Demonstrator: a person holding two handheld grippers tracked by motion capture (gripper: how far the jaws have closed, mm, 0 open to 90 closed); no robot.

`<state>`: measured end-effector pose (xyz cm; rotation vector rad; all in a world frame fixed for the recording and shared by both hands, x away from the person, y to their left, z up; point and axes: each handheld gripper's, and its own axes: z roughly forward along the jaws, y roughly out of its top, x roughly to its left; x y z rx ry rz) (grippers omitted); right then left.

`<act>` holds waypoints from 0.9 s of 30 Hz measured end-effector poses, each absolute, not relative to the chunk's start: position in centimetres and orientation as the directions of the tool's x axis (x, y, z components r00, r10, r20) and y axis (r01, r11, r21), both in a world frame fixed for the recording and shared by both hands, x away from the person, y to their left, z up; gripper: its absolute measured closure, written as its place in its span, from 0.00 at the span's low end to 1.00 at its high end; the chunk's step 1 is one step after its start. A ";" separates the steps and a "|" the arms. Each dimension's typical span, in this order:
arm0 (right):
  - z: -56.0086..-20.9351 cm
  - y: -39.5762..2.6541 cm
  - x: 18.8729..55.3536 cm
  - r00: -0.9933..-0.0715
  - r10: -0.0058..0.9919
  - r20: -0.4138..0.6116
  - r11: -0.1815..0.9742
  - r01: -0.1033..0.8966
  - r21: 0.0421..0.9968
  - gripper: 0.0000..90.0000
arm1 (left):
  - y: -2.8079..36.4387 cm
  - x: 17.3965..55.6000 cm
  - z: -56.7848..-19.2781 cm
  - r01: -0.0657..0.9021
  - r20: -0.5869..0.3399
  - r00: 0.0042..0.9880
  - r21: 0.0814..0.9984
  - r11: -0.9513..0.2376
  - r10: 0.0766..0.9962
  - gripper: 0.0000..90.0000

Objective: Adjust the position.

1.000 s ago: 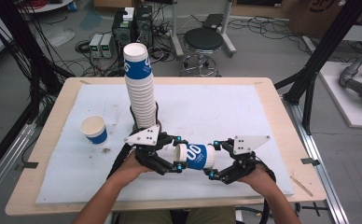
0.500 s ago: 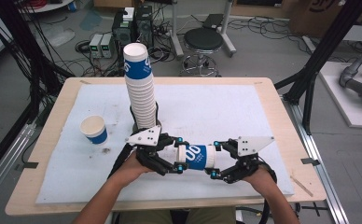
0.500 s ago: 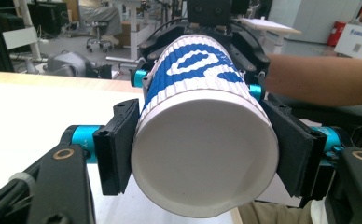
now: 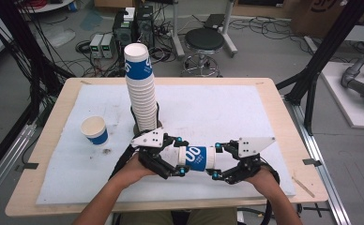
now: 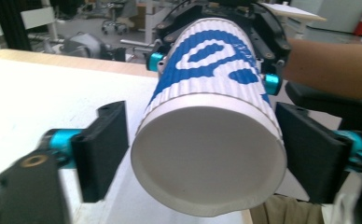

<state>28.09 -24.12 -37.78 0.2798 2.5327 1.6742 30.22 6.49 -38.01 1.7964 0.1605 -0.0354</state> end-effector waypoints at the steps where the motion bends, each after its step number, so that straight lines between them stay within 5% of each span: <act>1: -37.8 -24.2 28.1 -0.978 0.206 0.022 0.382 0.101 0.919 0.33 | 6.5 30.2 -38.0 0.130 -0.112 0.989 0.966 -0.223 0.093 0.18; 14: -36.5 -24.2 28.5 -0.974 0.226 -0.024 0.457 0.084 0.885 0.33 | 6.6 30.0 -35.6 0.074 -0.033 0.992 0.937 -0.342 0.123 0.16; 27: -33.9 -21.7 29.2 -0.978 0.164 -0.129 0.659 0.012 0.752 0.33 | 4.5 30.5 -34.1 0.037 0.006 0.997 0.855 -0.518 0.082 0.17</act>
